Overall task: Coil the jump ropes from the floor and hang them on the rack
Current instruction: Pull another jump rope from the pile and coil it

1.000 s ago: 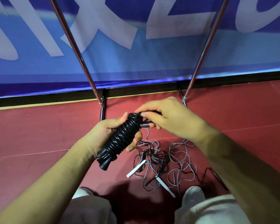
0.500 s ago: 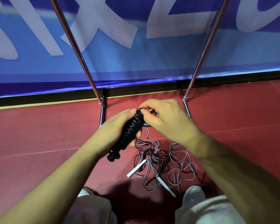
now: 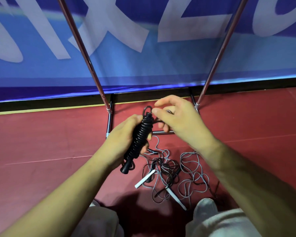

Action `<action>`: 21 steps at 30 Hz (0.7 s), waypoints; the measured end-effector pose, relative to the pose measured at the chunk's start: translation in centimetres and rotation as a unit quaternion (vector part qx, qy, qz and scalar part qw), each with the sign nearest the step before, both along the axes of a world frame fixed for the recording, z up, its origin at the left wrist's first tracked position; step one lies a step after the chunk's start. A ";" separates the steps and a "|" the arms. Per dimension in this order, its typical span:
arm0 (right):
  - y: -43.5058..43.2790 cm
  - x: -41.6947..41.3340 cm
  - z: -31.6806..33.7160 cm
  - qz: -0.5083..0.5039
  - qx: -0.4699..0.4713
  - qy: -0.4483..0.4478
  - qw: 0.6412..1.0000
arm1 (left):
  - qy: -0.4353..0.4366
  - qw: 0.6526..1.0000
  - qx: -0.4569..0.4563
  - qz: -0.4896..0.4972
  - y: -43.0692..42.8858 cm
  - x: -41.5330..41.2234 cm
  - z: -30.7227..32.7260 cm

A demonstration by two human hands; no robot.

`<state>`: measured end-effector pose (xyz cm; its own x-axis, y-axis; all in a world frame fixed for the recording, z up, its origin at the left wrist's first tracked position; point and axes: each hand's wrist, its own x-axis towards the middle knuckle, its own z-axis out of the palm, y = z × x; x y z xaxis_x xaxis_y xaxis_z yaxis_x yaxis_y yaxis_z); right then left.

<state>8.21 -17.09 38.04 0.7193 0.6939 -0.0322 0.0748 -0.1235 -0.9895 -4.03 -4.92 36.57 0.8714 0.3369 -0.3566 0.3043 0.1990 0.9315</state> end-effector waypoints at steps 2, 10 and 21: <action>0.0 0.1 -0.3 0.034 0.065 0.089 0.993 | -0.015 0.997 -0.076 0.011 0.0 0.4 0.7; -0.1 0.4 -0.9 0.060 0.123 0.063 0.989 | -0.042 0.985 -0.167 0.025 0.4 0.9 1.3; 0.1 0.3 -0.1 0.002 0.185 0.207 0.961 | -0.075 0.985 -0.151 0.026 0.1 0.6 0.8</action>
<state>8.53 -16.95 37.99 0.6958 0.7152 -0.0663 -0.3347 0.2412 -0.9109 -3.45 -4.84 37.35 0.9068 0.2799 -0.3153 0.1495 0.4859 0.8611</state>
